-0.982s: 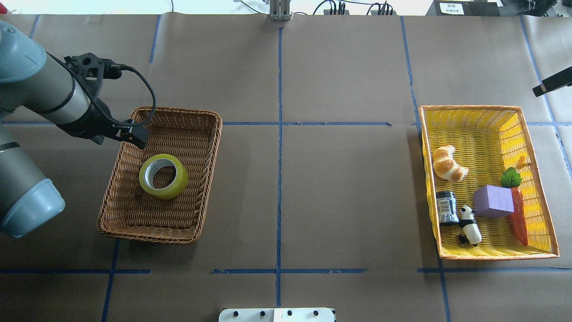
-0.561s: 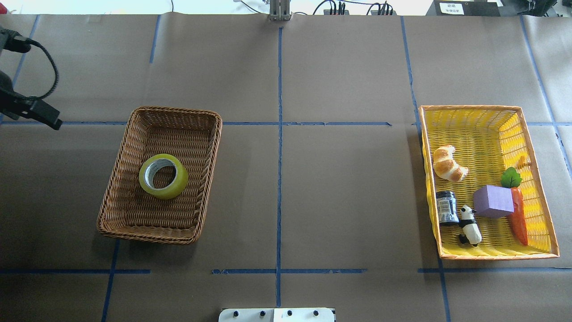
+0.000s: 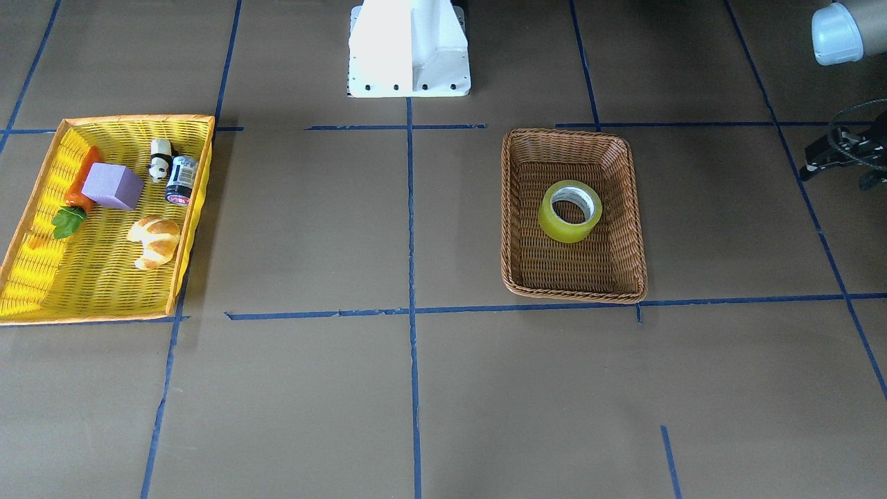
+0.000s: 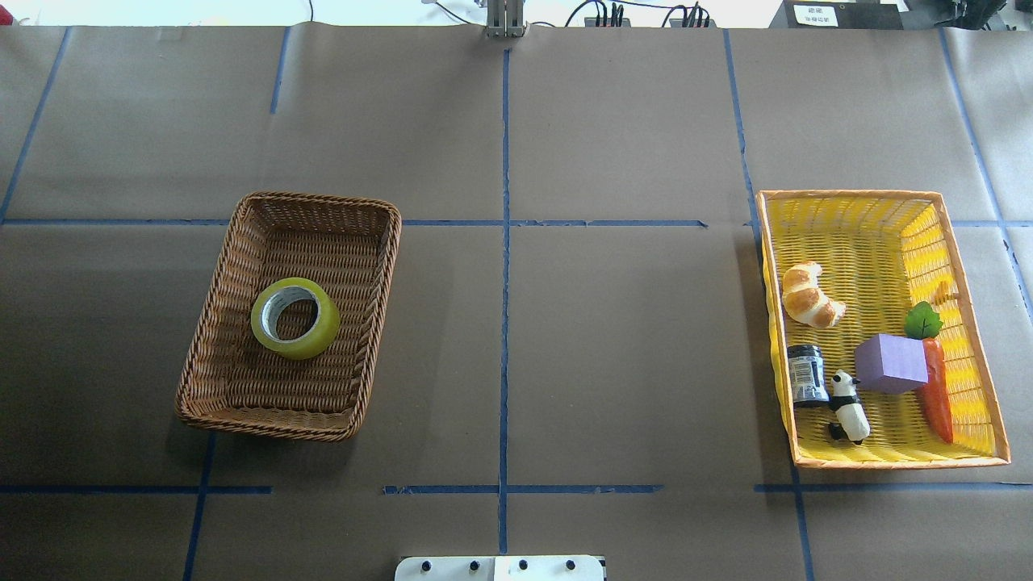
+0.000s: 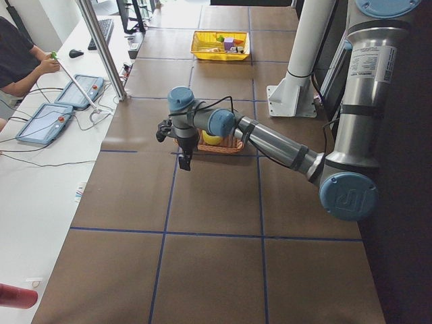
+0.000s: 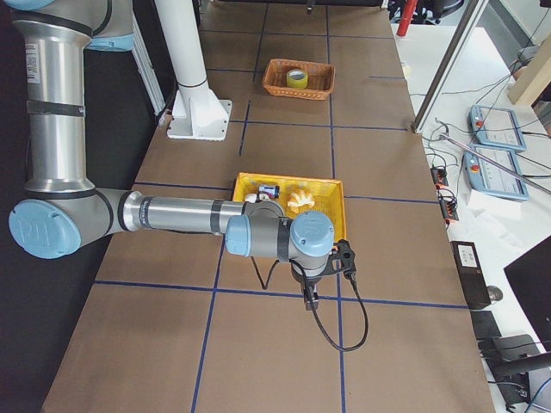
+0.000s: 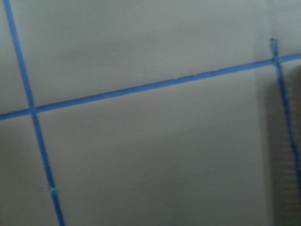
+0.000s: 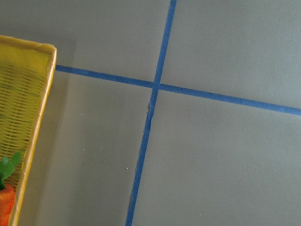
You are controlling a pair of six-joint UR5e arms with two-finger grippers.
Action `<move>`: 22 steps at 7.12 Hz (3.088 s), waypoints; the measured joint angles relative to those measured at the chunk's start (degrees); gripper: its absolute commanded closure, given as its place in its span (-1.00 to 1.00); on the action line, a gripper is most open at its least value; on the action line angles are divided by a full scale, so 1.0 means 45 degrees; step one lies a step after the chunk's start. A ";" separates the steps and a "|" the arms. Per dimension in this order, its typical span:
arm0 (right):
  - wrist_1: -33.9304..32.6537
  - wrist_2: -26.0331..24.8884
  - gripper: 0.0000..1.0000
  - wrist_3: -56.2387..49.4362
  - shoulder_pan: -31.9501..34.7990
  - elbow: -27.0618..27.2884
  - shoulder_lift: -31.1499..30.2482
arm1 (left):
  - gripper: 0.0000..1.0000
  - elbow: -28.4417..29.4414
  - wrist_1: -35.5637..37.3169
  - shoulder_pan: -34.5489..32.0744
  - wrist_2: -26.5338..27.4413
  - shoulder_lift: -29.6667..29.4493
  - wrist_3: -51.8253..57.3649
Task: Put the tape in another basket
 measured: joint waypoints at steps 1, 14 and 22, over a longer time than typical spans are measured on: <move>0.0004 -0.0002 -1.00 0.0019 0.0057 0.0025 -0.0188 | -1.00 0.0256 -0.0048 -0.0184 -0.0033 0.0315 0.0144; 0.0004 0.0433 -1.00 0.0253 0.0084 0.0106 -0.0222 | -1.00 0.2900 -0.0810 -0.3400 -0.0298 0.1173 0.2480; 0.0038 0.0191 -1.00 0.2274 0.0047 0.0246 -0.0061 | -1.00 0.2840 -0.0812 -0.3426 -0.0299 0.1078 0.2433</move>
